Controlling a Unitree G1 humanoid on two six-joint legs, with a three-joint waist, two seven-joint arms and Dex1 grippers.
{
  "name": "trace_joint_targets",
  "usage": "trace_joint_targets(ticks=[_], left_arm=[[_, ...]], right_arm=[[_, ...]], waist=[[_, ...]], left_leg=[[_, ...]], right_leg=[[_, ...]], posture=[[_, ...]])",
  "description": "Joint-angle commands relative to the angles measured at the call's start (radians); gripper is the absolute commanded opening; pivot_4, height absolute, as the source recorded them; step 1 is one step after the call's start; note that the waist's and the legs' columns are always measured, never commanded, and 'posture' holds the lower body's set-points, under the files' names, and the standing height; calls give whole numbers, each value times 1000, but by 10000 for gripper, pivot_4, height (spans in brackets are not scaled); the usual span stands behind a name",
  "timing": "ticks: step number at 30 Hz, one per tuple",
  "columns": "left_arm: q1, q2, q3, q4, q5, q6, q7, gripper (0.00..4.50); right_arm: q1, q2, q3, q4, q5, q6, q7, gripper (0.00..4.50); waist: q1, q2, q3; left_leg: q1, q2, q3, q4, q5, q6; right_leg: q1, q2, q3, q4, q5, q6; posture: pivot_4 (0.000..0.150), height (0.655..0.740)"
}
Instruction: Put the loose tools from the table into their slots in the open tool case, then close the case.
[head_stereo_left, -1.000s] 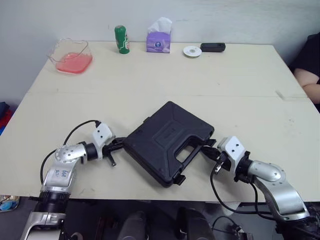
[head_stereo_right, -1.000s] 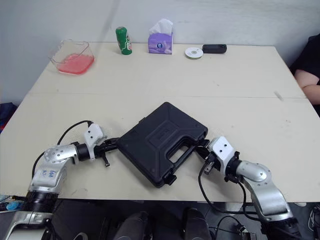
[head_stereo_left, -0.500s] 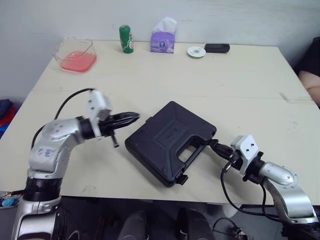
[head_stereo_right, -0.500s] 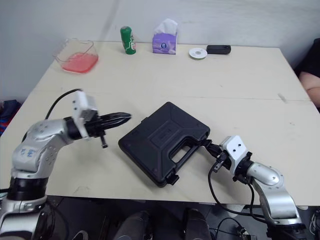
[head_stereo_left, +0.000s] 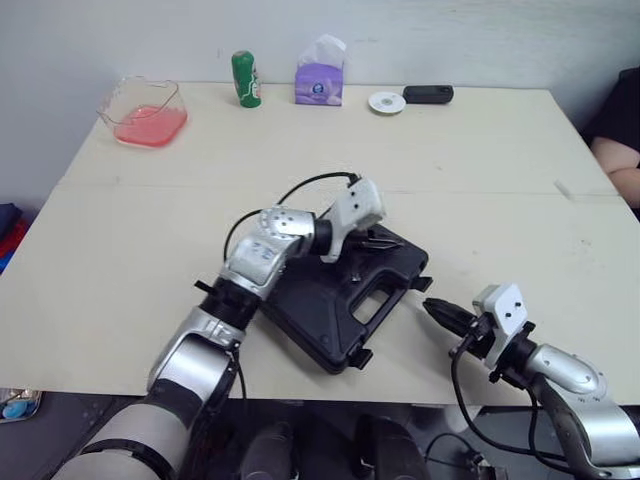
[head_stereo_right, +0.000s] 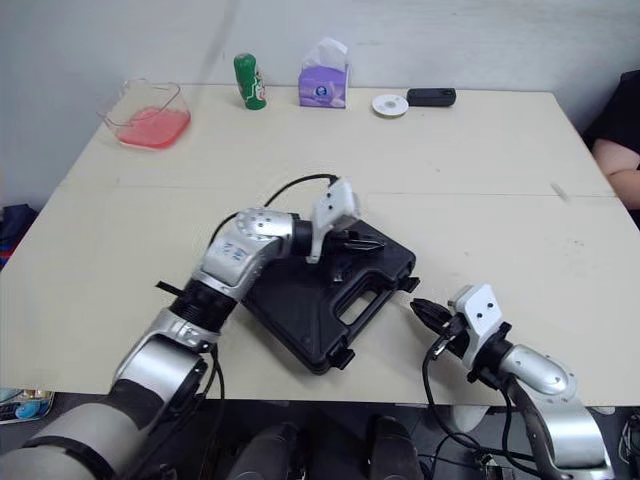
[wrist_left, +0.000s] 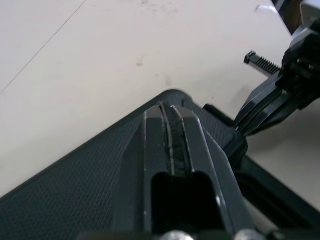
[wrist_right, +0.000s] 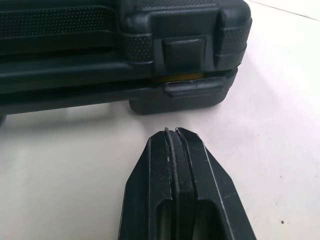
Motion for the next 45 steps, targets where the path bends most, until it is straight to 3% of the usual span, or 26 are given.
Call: trace_joint_targets(ticks=[1, 6, 19, 28, 34, 45], left_arm=[[-37, -22, -39, 61, 72, 3, 18, 222], [35, -16, -107, 62, 94, 58, -85, 222], [111, -42, -174, 274, 231, 21, -23, 222], [157, 34, -171, 175, 244, 76, -32, 222], [178, 71, -173, 77, 234, 135, -32, 222], [189, 103, -172, 82, 233, 149, -23, 222]], right_arm=[[14, 6, -9, -51, -7, -19, -23, 0], [12, 8, -9, -51, -15, -22, -42, 0], [-88, 12, 36, 20, -67, -5, -98, 0], [-143, 29, 59, 56, -81, -12, -94, 0], [-157, 39, 77, 70, -79, -15, -74, 0], [-215, 53, 105, 71, -58, -12, -43, 0]], waist=[[0, 0, 0], [-1, 0, 0], [-1, -8, -24], [-13, -11, -42], [-19, -8, -44], [-29, -7, -45]], left_leg=[[0, 0, 0, 0, 0, 0], [1, 1, 0, -1, 0, 0], [20, 3, -6, -2, -5, 0], [31, 9, -4, -7, -10, -4], [32, 11, -4, -9, -11, -6], [32, 12, -4, -11, -11, -6]], right_leg=[[0, 0, 0, 0, 0, 0], [0, 0, 0, 0, 0, 0], [23, -3, 3, -13, 0, 0], [31, -4, 3, -18, -3, -4], [30, -3, 3, -17, -4, -7], [29, -3, 3, -18, -5, -8]], posture=[[1500, 7400], [1500, 7400], [1500, 7400], [1500, 7400], [1500, 7400], [1500, 7400]])
